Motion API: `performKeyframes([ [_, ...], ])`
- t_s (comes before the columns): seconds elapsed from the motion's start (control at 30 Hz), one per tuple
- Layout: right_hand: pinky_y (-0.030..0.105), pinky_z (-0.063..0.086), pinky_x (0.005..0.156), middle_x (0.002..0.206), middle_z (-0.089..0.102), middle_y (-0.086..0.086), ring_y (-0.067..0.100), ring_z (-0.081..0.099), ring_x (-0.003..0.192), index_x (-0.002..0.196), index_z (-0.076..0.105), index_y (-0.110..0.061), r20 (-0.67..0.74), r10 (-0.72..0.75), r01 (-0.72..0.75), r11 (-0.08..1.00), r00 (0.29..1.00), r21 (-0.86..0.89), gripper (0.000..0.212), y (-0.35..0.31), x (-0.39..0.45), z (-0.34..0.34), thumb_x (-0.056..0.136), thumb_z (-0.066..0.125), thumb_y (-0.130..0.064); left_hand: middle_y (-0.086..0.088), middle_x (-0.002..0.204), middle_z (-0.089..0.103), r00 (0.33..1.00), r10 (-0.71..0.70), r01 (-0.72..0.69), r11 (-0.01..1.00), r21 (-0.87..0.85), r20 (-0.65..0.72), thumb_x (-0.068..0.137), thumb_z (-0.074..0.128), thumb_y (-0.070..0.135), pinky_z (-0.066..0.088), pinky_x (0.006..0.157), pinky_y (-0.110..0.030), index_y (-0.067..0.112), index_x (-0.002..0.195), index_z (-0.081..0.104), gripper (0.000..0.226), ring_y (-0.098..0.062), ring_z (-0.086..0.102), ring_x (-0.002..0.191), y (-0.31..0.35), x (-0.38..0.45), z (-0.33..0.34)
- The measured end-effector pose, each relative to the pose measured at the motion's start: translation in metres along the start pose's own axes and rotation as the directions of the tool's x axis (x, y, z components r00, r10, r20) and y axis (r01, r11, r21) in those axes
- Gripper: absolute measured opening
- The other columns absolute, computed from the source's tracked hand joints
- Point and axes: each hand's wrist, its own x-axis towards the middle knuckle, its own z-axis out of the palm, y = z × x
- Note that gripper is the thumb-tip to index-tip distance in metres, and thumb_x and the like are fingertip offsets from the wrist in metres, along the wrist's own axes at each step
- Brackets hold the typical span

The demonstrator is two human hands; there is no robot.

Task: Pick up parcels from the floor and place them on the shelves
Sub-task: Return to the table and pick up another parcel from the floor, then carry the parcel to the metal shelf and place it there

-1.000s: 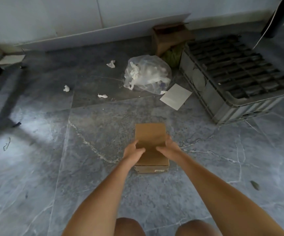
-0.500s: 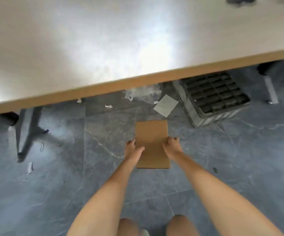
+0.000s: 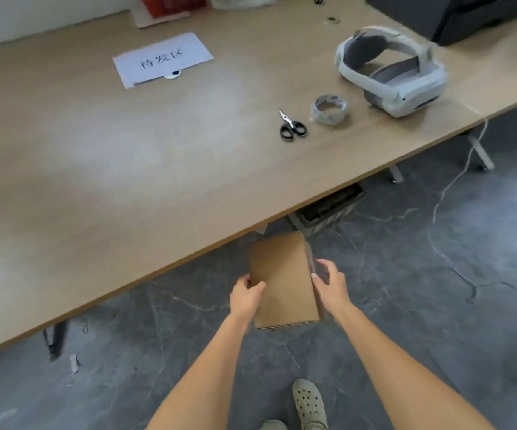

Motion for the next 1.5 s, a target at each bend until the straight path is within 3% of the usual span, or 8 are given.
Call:
performKeyframes([
  [0.1, 0.043, 0.032, 0.109, 0.153, 0.024, 0.009, 0.031, 0.033, 0.137, 0.148, 0.019, -0.026, 0.046, 0.175, -0.180, 0.969, 0.983, 0.169, 0.075, -0.006, -0.033, -0.044, 0.088, 0.058, -0.045, -0.008, 0.142, 0.050, 0.997, 0.034, -0.036, 0.999, 0.029, 0.075, 0.089, 0.058, 0.019, 0.045, 0.105, -0.043, 0.011, 0.142, 0.041, 0.056, -0.027, 0.052, 0.124, 0.022, -0.027, 0.014],
  [0.23, 0.043, 0.029, 0.114, 0.156, 0.026, 0.010, 0.029, 0.032, 0.140, 0.151, 0.009, -0.021, 0.042, 0.255, -0.257, 0.930, 0.966, 0.264, 0.095, -0.001, -0.076, -0.089, 0.081, 0.065, -0.050, -0.006, 0.143, 0.046, 0.975, 0.066, -0.093, 0.988, 0.121, 0.211, 0.089, 0.057, 0.022, 0.041, 0.108, -0.041, 0.012, 0.144, 0.036, 0.060, -0.026, 0.047, 0.127, 0.046, -0.065, 0.039],
  [0.4, 0.031, 0.038, 0.095, 0.138, 0.050, 0.008, 0.021, 0.049, 0.115, 0.138, 0.038, -0.011, -0.094, 0.246, -0.203, 0.922, 0.965, 0.330, 0.075, 0.003, -0.135, -0.137, 0.079, 0.070, -0.044, -0.007, 0.140, 0.049, 0.915, 0.098, -0.185, 0.964, 0.190, 0.391, 0.087, 0.060, 0.033, 0.039, 0.098, -0.036, 0.011, 0.139, 0.037, 0.061, -0.026, 0.048, 0.124, 0.064, -0.121, 0.072],
  [0.57, 0.037, 0.042, 0.103, 0.137, 0.050, 0.003, 0.022, 0.050, 0.119, 0.137, 0.038, -0.019, -0.252, 0.270, -0.147, 0.896, 0.929, 0.418, 0.078, 0.019, -0.185, -0.174, 0.075, 0.068, -0.056, -0.004, 0.152, 0.034, 0.833, 0.090, -0.246, 0.944, 0.220, 0.546, 0.083, 0.060, 0.053, 0.033, 0.108, -0.041, 0.017, 0.150, 0.019, 0.086, -0.026, 0.036, 0.137, 0.072, -0.180, 0.099],
  [0.87, 0.034, 0.044, 0.096, 0.125, 0.055, 0.003, 0.024, 0.053, 0.109, 0.132, 0.044, -0.021, -0.489, 0.396, -0.006, 0.782, 0.777, 0.624, 0.051, 0.079, -0.293, -0.236, 0.089, 0.057, -0.044, -0.006, 0.157, 0.025, 0.643, -0.079, -0.373, 0.837, 0.401, 0.762, 0.086, 0.044, 0.065, 0.030, 0.112, -0.055, 0.029, 0.150, 0.019, 0.077, -0.030, 0.029, 0.142, 0.066, -0.302, 0.156],
  [1.07, 0.033, 0.048, 0.087, 0.121, 0.062, 0.007, 0.025, 0.060, 0.107, 0.126, 0.054, -0.014, -0.548, 0.511, 0.108, 0.658, 0.662, 0.745, 0.056, 0.138, -0.392, -0.279, 0.081, 0.068, -0.044, -0.011, 0.146, 0.042, 0.480, -0.163, -0.478, 0.776, 0.413, 0.862, 0.040, 0.061, 0.080, 0.036, 0.105, -0.064, 0.023, 0.142, 0.039, 0.118, -0.031, 0.040, 0.135, 0.029, -0.383, 0.212],
  [1.3, 0.035, 0.053, 0.089, 0.118, 0.067, 0.007, 0.024, 0.064, 0.105, 0.121, 0.062, -0.013, -0.632, 0.579, 0.234, 0.615, 0.515, 0.753, 0.060, 0.241, -0.547, -0.329, 0.072, 0.074, -0.046, -0.011, 0.136, 0.052, 0.346, -0.199, -0.615, 0.690, 0.382, 0.917, 0.088, 0.055, 0.043, 0.048, 0.084, -0.046, 0.018, 0.122, 0.050, 0.042, -0.028, 0.052, 0.114, -0.062, -0.546, 0.280],
  [1.5, 0.025, 0.048, 0.071, 0.096, 0.064, -0.005, 0.012, 0.061, 0.088, 0.108, 0.060, -0.020, -0.684, 0.610, 0.408, 0.549, 0.400, 0.729, 0.030, 0.324, -0.700, -0.344, 0.087, 0.061, -0.042, -0.003, 0.121, 0.051, 0.163, -0.224, -0.750, 0.604, 0.268, 0.961, 0.092, 0.054, 0.037, 0.051, 0.068, -0.036, 0.022, 0.123, 0.051, 0.035, -0.025, 0.053, 0.106, -0.164, -0.679, 0.312],
])
